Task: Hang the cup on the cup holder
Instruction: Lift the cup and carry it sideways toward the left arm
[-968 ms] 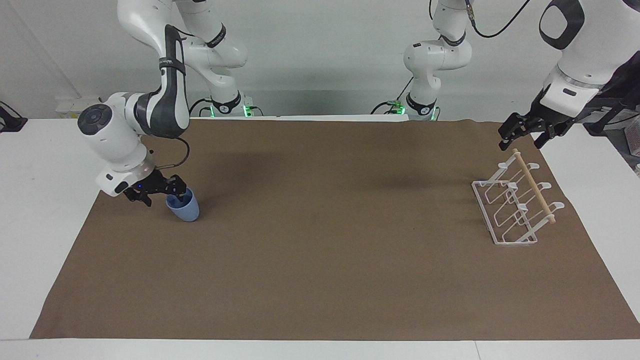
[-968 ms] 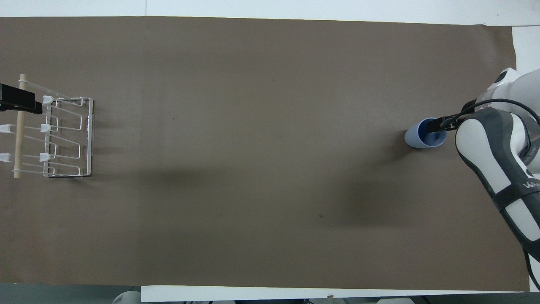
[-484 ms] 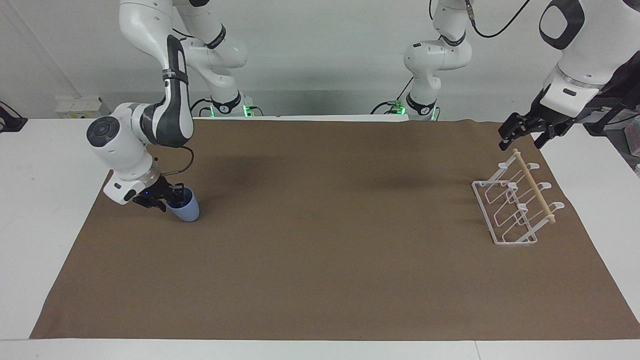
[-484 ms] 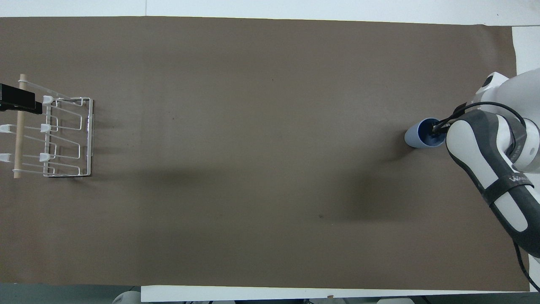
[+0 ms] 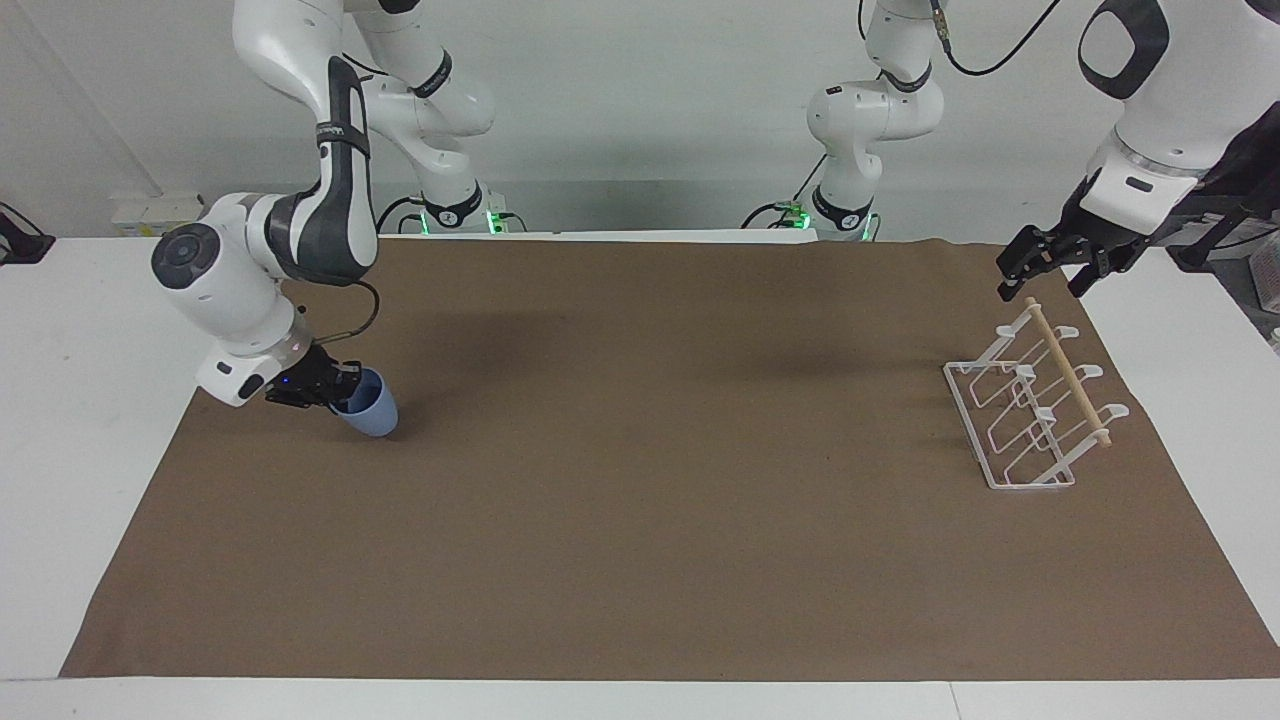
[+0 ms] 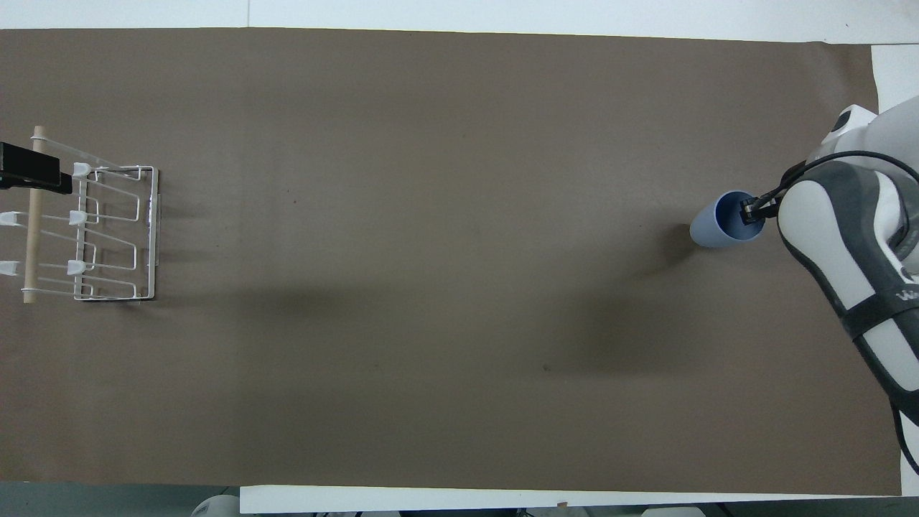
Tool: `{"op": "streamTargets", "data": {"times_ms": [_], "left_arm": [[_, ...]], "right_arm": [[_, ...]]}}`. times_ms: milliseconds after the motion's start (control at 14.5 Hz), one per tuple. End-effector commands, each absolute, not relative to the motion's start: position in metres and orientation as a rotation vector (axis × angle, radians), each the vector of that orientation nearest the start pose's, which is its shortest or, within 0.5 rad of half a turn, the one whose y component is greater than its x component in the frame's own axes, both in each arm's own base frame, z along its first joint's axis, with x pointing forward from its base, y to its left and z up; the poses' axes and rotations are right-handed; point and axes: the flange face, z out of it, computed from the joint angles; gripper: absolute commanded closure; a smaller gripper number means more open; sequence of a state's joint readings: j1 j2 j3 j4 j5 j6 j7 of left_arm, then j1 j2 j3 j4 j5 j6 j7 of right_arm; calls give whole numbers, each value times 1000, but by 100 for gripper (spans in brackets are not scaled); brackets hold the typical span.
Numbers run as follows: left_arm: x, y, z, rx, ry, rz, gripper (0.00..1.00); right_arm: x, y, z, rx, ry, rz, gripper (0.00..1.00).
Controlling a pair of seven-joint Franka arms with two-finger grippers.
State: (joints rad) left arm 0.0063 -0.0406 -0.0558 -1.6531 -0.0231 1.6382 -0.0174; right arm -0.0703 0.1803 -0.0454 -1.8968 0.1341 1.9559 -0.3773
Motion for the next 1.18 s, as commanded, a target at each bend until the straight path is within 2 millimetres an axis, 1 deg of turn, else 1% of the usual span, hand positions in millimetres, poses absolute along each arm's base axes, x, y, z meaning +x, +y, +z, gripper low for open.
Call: {"op": "streamTargets", "data": {"times_ms": [0, 138, 276, 415, 484, 553, 622, 691, 829, 899, 1037, 1106], "left_arm": [[543, -30, 618, -3151, 69, -53, 0], [543, -31, 618, -3151, 71, -53, 0], [541, -31, 618, -3150, 72, -41, 0], [541, -31, 618, -3150, 74, -38, 0], [541, -31, 618, -3149, 74, -38, 0], [540, -31, 618, -3149, 72, -36, 0], [541, -30, 618, -3151, 60, -36, 0], [541, -26, 618, -3151, 45, -36, 0], [540, -25, 618, -3151, 35, -31, 0], [540, -26, 617, -3149, 40, -28, 0], [535, -28, 621, -3147, -8, -16, 0], [535, -30, 619, -3149, -25, -21, 0]], "right_arm": [[587, -14, 431, -2780, -263, 133, 100], [581, 29, 446, -2641, -137, 156, 100], [572, 90, 460, -2537, -25, 205, 100], [566, 153, 467, -2412, 137, 263, 100], [565, 179, 468, -2359, 209, 251, 100], [560, 197, 462, -2290, 272, 241, 100], [553, 216, 462, -2201, 328, 222, 100], [545, 233, 456, -2135, 386, 206, 100], [536, 259, 453, -2033, 487, 175, 100], [531, 271, 450, -1995, 527, 172, 100], [523, 283, 443, -1914, 579, 210, 100], [519, 291, 442, -1914, 572, 218, 100]]}}
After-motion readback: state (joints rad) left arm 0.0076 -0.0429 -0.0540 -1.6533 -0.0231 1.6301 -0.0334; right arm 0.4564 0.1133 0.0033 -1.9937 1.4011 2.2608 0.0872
